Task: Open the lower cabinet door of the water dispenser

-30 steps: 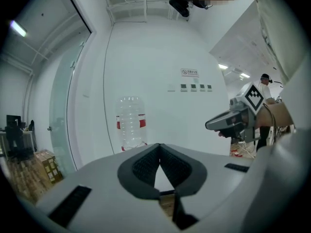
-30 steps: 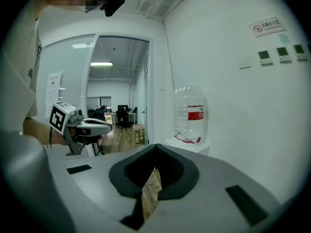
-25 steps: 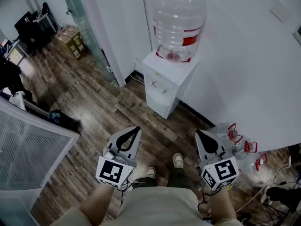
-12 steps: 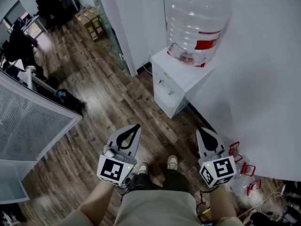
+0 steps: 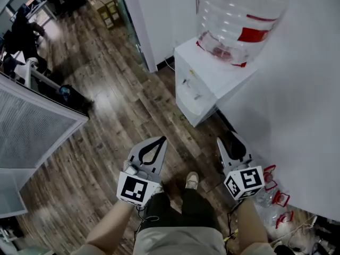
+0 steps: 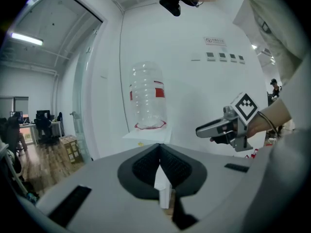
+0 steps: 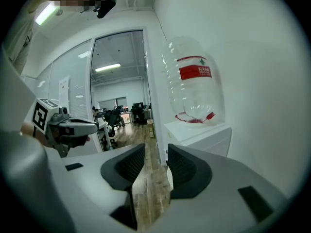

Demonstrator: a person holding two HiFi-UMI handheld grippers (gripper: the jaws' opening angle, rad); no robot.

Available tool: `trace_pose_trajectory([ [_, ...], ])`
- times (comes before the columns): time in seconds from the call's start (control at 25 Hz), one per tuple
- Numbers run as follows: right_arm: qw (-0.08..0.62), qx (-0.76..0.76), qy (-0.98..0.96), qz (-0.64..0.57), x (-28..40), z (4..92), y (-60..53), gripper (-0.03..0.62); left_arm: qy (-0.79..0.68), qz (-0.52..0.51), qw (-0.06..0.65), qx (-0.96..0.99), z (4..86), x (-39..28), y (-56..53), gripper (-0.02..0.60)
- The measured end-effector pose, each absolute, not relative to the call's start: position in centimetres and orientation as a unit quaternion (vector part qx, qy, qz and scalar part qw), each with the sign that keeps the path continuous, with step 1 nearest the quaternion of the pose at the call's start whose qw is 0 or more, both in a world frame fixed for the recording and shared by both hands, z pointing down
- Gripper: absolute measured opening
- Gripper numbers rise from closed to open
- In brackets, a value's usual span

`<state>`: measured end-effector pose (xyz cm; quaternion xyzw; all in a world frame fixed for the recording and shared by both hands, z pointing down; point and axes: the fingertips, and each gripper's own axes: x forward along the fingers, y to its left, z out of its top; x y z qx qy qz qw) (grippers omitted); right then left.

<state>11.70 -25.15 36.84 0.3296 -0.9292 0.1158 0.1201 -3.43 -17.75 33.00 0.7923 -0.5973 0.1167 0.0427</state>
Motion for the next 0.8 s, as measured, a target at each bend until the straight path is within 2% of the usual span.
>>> trace_pose_trajectory([
  [0.68, 0.127, 0.377, -0.908, 0.130, 9.8, 60.5, -32.0, 0.181, -0.626, 0.085, 0.106, 0.768, 53.8, -7.6, -23.8, 0.005],
  [0.8, 0.139, 0.373, -0.908, 0.128, 9.4, 64.6, -33.1, 0.181, -0.639, 0.091, 0.093, 0.758, 57.2, -8.8, -24.5, 0.005],
])
